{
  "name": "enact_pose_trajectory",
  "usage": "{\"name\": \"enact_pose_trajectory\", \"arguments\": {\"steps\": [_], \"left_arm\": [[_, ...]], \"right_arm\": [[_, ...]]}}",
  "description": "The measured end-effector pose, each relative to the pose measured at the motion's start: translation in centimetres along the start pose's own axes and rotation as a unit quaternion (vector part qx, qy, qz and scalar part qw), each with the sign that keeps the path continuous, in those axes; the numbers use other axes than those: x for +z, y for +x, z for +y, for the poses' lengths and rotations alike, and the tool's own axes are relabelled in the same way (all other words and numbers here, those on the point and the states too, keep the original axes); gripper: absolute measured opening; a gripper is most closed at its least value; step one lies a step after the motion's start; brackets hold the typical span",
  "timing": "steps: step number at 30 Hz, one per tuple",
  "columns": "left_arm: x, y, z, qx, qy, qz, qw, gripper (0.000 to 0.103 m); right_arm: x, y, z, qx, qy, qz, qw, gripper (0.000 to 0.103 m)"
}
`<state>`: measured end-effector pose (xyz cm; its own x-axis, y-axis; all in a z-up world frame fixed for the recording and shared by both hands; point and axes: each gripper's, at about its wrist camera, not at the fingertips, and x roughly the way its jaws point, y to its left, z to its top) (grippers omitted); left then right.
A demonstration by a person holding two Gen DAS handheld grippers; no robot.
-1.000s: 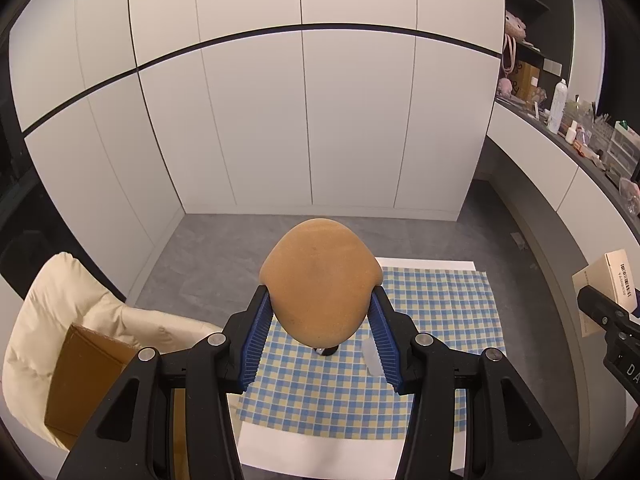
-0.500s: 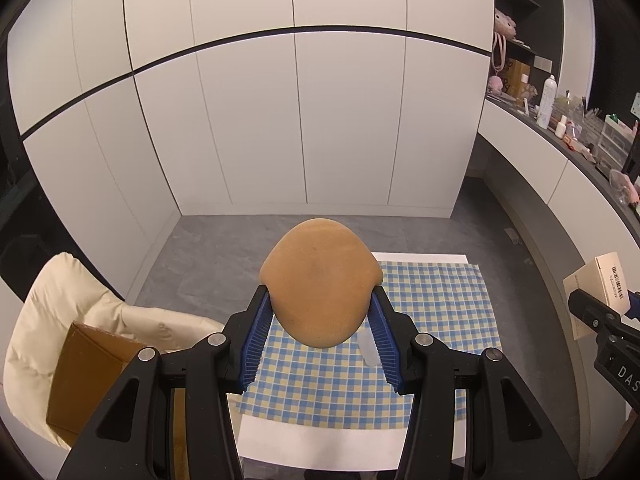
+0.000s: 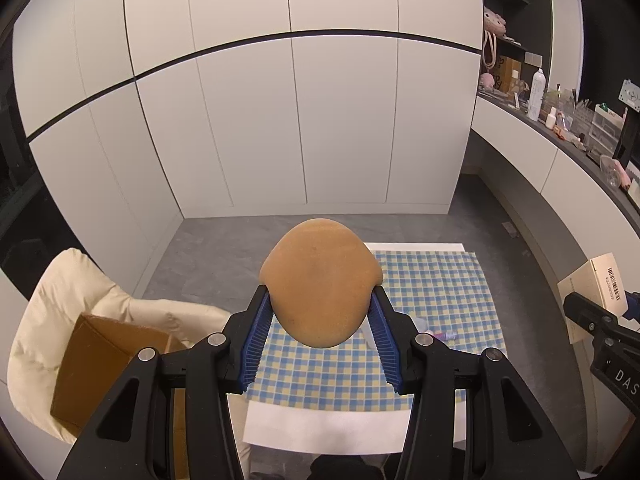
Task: Organize objects
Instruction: 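Turn both tools with their held items away from the cloth toward the cardboard box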
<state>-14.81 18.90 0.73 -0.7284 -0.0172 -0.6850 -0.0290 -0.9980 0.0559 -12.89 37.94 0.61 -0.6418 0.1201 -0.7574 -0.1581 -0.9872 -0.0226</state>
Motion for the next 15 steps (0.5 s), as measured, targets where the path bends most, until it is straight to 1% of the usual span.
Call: {"name": "enact_pose_trajectory", "arguments": {"steps": [2,6,15], "left_arm": [[-0.5,-0.4,0.2,0.001,-0.001,0.0,1.0,0.049],[-1.7,-1.2,1.0,-0.005,-0.006,0.005,1.0,0.049],[-4.3,-3.6,2.1,-0.024,-0.014,0.006,0.9996,0.049]], "right_arm": [[-0.7,-0.3,0.2,-0.004,-0.001,0.0,1.0,0.054],[-1.9,-0.9,0.6,0.002,0.001,0.003,1.0,0.054],[-4.9,-2.4,1.4,0.008,-0.004,0.007,1.0,0.054]]}}
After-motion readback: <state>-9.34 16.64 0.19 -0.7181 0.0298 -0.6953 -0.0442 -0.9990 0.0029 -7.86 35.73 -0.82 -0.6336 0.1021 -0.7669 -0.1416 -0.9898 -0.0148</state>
